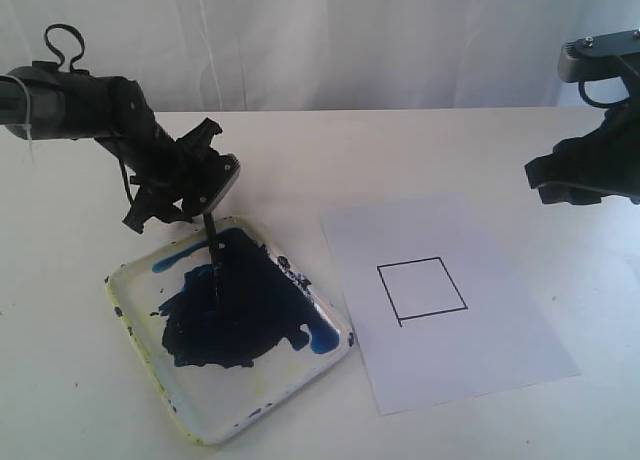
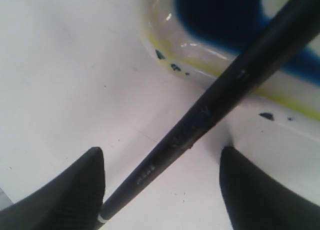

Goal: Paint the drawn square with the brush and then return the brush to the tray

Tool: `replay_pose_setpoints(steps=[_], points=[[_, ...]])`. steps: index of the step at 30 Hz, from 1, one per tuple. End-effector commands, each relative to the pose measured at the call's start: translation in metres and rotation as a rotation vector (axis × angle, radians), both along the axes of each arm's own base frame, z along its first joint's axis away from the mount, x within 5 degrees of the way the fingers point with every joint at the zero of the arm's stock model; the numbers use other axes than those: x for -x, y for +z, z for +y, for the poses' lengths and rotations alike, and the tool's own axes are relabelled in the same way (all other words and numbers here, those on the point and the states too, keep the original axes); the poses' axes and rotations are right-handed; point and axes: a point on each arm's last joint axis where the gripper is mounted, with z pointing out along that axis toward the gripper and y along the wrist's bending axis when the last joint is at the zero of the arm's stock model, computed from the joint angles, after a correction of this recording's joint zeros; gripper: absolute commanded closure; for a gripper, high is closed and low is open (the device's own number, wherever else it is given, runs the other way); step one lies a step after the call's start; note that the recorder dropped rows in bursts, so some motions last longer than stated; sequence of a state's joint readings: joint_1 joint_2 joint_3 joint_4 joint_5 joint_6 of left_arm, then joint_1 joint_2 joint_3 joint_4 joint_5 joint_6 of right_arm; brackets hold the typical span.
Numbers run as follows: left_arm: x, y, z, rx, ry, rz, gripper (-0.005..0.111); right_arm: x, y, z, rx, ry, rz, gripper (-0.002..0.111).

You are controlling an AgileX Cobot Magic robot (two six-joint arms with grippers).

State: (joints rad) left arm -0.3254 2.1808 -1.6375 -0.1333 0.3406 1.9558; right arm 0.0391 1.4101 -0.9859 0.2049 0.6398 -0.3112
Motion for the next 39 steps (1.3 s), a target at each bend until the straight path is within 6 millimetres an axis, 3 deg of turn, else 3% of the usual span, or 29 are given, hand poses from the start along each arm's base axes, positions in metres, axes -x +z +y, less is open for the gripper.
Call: replay_pose_setpoints(steps=[1,8,23,34,39], points=[[0.0011,-0.0058,0.0007,-0.055,-0.098,-0.002,0.05,-0.0019,0.0016,0.0001,0.001,-0.002,-0.015,0.057],[0.0011,-0.0058,0.0007,-0.055,-0.098,-0.002,0.067,-0.0019,0.0016,0.0001,0.001,-0.002,-0.015,0.057],[0.0011,-0.0058,0.0007,-0.055,-0.098,-0.002,0.067,-0.0019,0.0016,0.0001,0.001,-0.002,-0.015,0.057],[0.0011,-0.0058,0.0007,-0.055,-0.098,-0.002,0.107,-0.0021,0.0017,0.0,0.001,-0.003,-0.017,0.057],[0.0011,-0.0058,0.0007,-0.063,-0.112,-0.007,0.107,-0.0023,0.0018,0.0,0.001,-0.003,-0.02,0.057]])
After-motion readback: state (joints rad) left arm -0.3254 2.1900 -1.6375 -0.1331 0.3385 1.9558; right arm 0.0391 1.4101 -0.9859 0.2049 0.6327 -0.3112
